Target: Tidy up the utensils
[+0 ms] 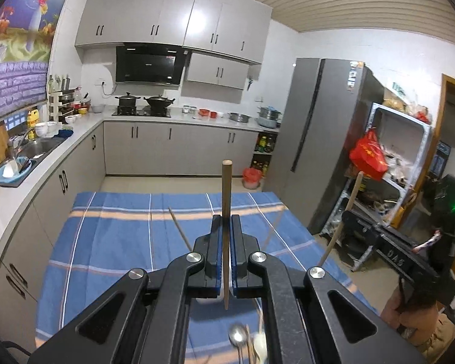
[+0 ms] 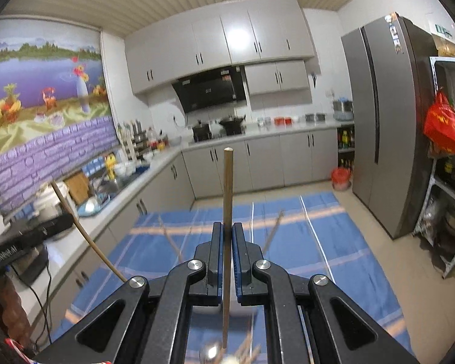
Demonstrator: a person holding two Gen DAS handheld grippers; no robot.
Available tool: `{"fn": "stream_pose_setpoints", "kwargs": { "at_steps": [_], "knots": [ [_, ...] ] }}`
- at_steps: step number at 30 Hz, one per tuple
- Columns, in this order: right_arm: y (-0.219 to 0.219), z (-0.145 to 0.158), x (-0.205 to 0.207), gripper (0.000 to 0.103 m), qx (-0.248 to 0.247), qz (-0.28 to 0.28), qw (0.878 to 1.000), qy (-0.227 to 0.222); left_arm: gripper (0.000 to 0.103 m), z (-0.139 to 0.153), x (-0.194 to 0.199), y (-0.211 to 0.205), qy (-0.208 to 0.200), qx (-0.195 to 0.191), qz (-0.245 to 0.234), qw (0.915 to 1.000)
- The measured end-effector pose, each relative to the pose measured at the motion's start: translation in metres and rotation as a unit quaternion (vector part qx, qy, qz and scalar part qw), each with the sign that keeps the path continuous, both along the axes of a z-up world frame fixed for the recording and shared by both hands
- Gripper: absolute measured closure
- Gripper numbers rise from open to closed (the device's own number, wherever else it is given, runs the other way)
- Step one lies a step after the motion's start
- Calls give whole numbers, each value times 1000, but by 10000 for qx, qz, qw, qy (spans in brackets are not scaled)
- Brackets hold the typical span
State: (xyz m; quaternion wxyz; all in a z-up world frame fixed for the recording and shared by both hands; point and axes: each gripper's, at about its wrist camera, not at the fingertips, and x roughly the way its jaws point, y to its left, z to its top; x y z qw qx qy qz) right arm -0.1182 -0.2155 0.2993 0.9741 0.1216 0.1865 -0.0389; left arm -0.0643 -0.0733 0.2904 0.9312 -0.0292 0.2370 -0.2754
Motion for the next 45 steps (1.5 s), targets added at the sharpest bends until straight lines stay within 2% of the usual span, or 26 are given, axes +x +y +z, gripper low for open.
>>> {"fn": "stream_pose_setpoints", "kwargs": {
  "at_steps": [5,9,12,15,18,21,25,29,32,34,35,37,41,45],
  "knots": [
    [-17,-2,52,97,60,-137,9998,-97,99,-5,56,-29,146,257,199,9994],
    [-32,-31,90,97,131,-210,9993,287,99,-35,98,-58,534,597,241,9965],
    [-43,-66,111,97,348,-191,9965,735,99,-64,120,-73,927,778,250,9923],
    [-51,-89,122,97,509,-160,9934,1016,99,-83,129,-83,1137,864,242,9895],
    [-55,-104,130,97,592,-74,9911,1192,99,-92,130,-87,1164,937,226,9885],
    [-61,-109,131,95,679,-41,9900,1232,98,-93,127,-86,1163,920,198,9888],
    [-65,-106,121,79,690,-45,9904,1194,98,-87,116,-77,1198,778,158,9896],
    [-59,-97,98,75,644,-91,9912,1157,97,-80,95,-57,1201,613,158,9907],
    [-54,-102,72,64,684,-109,9893,1282,89,-85,70,-37,1258,546,152,9904],
    [-49,-114,54,64,742,-40,9855,1528,80,-92,55,-28,1328,558,145,9895],
    [-47,-123,47,64,779,16,9829,1670,76,-99,48,-23,1379,575,140,9887],
    [-37,-150,27,64,866,195,9746,2057,75,-120,36,-16,1583,640,62,9853],
    [-13,-200,1,64,1082,499,9537,2762,75,-176,19,-14,2262,790,-163,9707],
    [2,-229,-8,70,1158,463,9442,3048,75,-225,1,-30,2676,1008,-527,9568]
  ]
}}
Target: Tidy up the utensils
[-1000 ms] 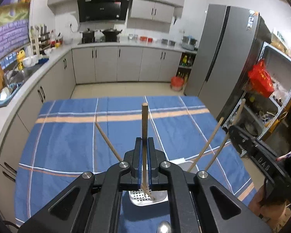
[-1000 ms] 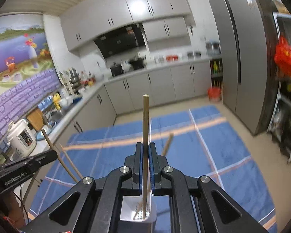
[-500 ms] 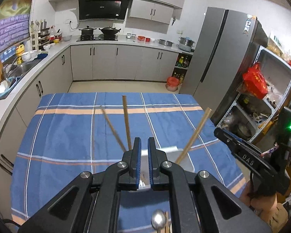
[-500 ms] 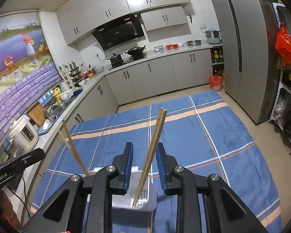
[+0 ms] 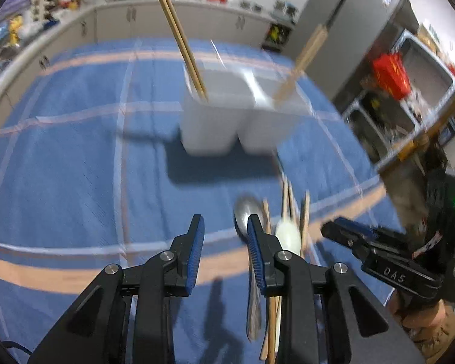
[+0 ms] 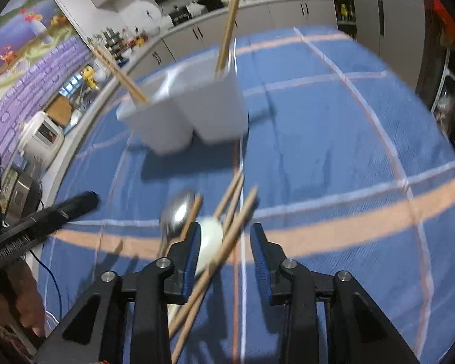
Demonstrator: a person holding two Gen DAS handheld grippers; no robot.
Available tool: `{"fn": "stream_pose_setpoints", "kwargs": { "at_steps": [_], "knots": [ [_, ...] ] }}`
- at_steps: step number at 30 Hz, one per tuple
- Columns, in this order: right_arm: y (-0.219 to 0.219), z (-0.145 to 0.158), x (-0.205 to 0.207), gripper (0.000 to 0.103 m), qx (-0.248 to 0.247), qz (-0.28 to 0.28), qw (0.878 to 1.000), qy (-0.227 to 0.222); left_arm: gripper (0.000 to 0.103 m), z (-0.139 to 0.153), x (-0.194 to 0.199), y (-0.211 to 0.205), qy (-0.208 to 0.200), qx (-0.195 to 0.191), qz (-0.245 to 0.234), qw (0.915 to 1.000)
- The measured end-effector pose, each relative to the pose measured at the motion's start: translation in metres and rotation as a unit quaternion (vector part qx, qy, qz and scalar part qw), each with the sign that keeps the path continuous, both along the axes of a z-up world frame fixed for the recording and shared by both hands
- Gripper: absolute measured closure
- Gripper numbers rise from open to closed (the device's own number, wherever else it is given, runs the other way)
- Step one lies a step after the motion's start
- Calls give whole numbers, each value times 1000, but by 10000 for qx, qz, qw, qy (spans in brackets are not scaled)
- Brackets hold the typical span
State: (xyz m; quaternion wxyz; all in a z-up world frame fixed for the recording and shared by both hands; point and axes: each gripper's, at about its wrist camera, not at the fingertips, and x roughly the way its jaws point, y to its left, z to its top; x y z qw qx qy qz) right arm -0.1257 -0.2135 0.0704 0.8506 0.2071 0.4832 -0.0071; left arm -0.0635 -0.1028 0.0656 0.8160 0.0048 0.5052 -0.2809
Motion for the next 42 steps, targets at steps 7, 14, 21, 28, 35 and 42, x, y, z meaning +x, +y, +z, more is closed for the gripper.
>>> {"fn": "stream_pose_setpoints", "kwargs": {
  "at_steps": [7,14,21,28,35,42],
  "knots": [
    [3,-16,10,77,-309,-273,9990,145,75,-45,-10,-24,338,247,-317,9986],
    [7,-21,25,85,-644,-356,9968,307,90,-50,-8,-45,-13,692,-337,9970],
    [-10,-18,8,94,-936,-413,9933,542,97,-48,4,-15,14,889,-14,9960],
    [-50,-17,-19,94,-810,-748,9918,642,97,-19,1,29,262,438,258,9984],
    [-39,-16,-14,93,-829,-654,9927,577,97,-4,1,-10,239,124,-295,9992],
    [-41,-16,-13,93,-684,-617,9941,568,96,-41,11,-63,538,918,-706,9918]
  ]
}}
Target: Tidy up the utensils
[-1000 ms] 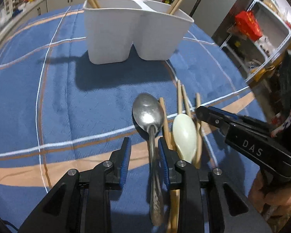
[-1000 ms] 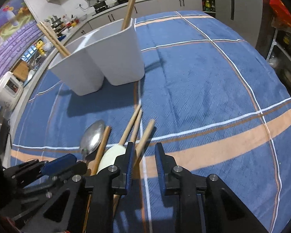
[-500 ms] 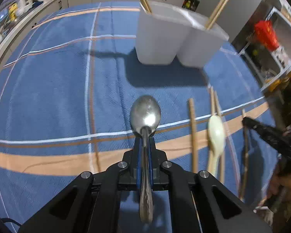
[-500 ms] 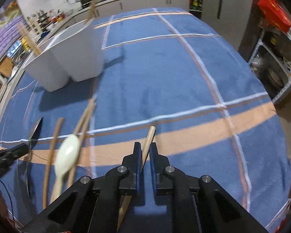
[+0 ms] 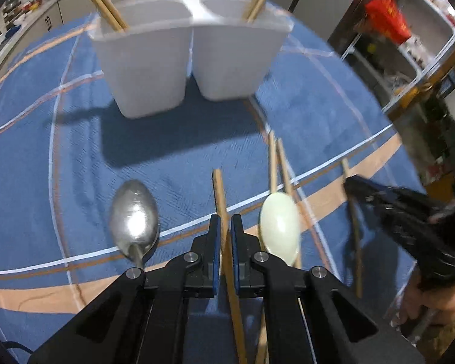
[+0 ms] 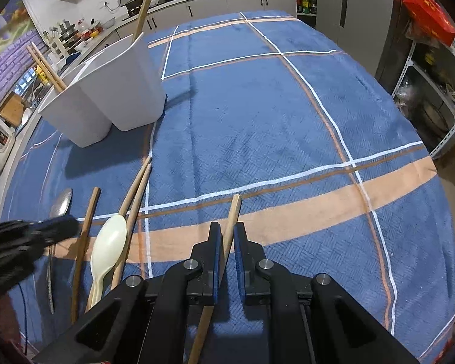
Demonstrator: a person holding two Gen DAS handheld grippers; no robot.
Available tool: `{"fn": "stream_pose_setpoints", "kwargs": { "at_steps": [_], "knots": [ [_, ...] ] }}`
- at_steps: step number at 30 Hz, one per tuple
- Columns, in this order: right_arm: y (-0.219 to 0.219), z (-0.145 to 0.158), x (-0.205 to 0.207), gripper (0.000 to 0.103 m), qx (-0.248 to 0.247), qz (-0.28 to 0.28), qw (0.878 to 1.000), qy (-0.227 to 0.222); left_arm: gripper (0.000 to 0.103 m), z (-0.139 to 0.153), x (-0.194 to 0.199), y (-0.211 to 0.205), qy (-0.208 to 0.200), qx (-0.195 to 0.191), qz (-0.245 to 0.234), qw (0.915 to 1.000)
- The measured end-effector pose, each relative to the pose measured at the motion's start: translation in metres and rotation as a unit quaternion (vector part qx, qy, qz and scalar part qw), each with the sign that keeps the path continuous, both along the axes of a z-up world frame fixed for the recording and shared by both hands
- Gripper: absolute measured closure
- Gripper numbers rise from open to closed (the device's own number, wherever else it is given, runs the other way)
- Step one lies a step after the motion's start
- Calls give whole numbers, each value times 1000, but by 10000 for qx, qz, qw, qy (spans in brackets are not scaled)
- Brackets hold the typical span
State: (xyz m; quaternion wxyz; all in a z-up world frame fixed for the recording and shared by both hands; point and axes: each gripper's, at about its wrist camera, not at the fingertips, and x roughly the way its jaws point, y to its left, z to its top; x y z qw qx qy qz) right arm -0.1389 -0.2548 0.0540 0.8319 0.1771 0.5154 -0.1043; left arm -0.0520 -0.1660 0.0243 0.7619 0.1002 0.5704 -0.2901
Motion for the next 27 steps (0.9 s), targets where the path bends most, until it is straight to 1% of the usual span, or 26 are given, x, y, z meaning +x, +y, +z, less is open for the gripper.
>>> {"fn": "stream_pose_setpoints", "kwargs": {
  "at_steps": [1,4,8,10,14,17,18,19,20,21,24,27],
  "knots": [
    [-1,0,-1,93,28,13,10000,11,95,-3,1,-1,45,5,14,10000],
    [-4,0,-1,93,111,45,9999,44,95,-2,2,-6,-30,29,-25,10000],
    [-6,0,7,93,190,88,9996,180,95,-1,8,-9,-32,-2,-31,10000],
    [-1,0,12,93,91,137,9996,251,95,0,9,-11,-62,-18,-6,10000],
    [13,1,21,93,-295,233,9987,341,95,-4,6,-8,-189,-49,35,9998],
    [24,1,24,94,-452,243,9984,223,96,-5,5,-9,-252,-104,41,9996],
    [26,1,24,94,-494,286,9982,182,97,-4,6,-7,-191,-176,105,9996],
    [27,1,24,95,-401,331,9986,104,97,-3,6,-4,-135,-275,177,9994],
    [26,1,23,96,-182,323,9993,22,97,-3,6,-3,-140,-337,216,9991],
    [24,3,20,96,-18,281,9996,-90,97,3,4,3,-202,-412,259,9986],
    [23,16,9,96,173,240,9985,-450,97,24,-5,21,-415,-685,279,9964],
    [26,35,-1,96,219,229,9965,-772,97,47,-16,41,-612,-962,335,9929]
  ]
}}
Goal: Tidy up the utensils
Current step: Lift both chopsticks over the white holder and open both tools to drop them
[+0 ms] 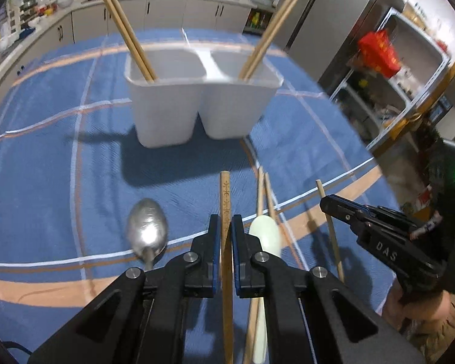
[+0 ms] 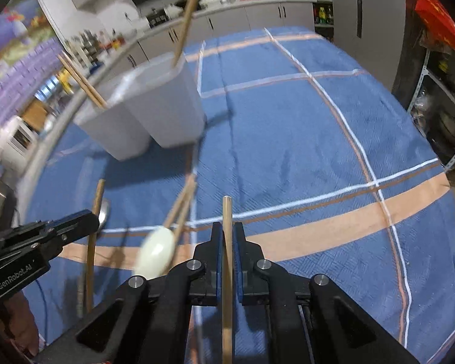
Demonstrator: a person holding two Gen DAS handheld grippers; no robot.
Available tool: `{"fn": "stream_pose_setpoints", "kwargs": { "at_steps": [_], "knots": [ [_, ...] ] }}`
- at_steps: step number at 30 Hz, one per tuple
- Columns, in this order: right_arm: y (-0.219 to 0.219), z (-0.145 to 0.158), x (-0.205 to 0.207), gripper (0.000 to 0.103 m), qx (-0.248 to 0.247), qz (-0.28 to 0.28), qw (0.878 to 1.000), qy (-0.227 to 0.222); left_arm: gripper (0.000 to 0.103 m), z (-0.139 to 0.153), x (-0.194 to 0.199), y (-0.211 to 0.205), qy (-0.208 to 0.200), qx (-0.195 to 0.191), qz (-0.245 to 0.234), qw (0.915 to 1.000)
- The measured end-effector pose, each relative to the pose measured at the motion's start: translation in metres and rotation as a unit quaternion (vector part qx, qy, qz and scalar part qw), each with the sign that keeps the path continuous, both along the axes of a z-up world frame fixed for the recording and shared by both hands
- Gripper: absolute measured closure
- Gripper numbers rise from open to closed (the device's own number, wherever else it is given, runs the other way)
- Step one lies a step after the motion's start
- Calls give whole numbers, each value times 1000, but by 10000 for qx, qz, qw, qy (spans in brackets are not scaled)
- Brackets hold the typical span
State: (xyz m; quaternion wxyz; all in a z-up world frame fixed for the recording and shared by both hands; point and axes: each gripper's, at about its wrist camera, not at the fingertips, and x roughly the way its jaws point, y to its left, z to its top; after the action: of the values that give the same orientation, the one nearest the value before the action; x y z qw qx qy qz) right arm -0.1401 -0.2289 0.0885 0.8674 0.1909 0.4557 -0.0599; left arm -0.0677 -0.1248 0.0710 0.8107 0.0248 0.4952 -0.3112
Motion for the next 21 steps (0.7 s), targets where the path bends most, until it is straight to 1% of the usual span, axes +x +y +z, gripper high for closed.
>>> {"fn": "stream_pose_setpoints", "kwargs": {
  "at_steps": [4,8,12,17,21],
  "knots": [
    [10,25,-17,96,27,-29,9993,-375,97,22,-15,20,-168,-295,94,9994],
    [18,56,-34,96,-68,-23,9973,-735,97,50,-37,38,-508,-514,96,9973],
    [32,82,-54,96,-214,-8,9942,-1049,97,78,-61,56,-819,-803,73,9934],
    [41,105,-73,97,-301,-15,9902,-1362,97,106,-82,74,-1198,-1026,98,9874],
    [49,124,-83,97,-421,-8,9863,-1595,97,124,-90,84,-1454,-1172,133,9823]
  ]
}}
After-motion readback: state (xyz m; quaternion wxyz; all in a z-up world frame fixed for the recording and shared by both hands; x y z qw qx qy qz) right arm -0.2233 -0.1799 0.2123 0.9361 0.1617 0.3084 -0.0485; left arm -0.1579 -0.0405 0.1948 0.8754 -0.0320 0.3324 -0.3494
